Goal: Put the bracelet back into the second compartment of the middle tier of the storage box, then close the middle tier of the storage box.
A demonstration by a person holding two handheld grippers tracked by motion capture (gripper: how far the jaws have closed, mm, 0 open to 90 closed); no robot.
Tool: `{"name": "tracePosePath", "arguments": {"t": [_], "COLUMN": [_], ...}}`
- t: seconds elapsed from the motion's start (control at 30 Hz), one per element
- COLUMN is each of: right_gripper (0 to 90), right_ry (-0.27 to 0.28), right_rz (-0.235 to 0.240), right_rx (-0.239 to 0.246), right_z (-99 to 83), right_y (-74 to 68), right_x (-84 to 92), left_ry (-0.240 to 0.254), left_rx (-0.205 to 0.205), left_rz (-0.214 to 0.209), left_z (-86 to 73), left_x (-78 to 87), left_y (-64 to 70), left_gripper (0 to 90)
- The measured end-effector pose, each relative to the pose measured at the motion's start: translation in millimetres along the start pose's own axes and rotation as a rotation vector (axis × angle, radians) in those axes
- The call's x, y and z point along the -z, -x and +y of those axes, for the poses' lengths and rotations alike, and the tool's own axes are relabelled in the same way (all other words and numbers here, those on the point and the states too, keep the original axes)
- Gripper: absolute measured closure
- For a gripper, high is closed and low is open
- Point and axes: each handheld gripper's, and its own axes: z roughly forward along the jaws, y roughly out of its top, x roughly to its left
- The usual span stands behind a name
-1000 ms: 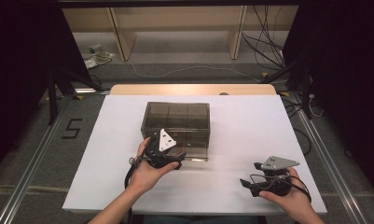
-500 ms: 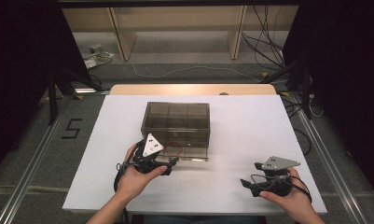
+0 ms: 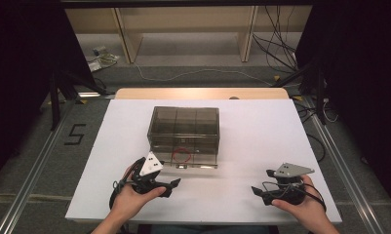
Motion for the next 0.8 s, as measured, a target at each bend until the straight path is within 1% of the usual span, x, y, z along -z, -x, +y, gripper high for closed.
{"name": "tracePosePath", "arguments": {"t": [0.13,0.23,0.33,0.63,0.8], "right_gripper": [16.7,16.7,16.8,16.7,16.7], "right_ry": [-0.002,-0.005,-0.01,-0.007,-0.007], "right_rz": [-0.002,-0.002,-0.002,0.001,0.001], "right_rx": [-0.003,-0.005,-0.005,-0.003,-0.004], "right_z": [0.6,1.6,2.0,2.0,1.6], "right_y": [0.3,0.7,1.4,1.6,1.7], "right_x": [-0.9,-2.7,-4.1,-3.6,-3.2], "left_ry": [0.012,0.015,0.013,0.008,0.009], "left_rx": [0.004,-0.001,0.0,0.001,0.016], "left_rz": [0.002,0.001,-0.003,0.006,0.005], "left_z": [-1.5,-2.0,-2.4,-2.7,-1.8], "left_x": [1.3,0.0,-1.7,-1.6,-2.0], "left_y": [-0.8,-1.9,-3.4,-4.3,-5.4], "left_gripper": [18.5,19.6,19.8,19.8,19.9]}}
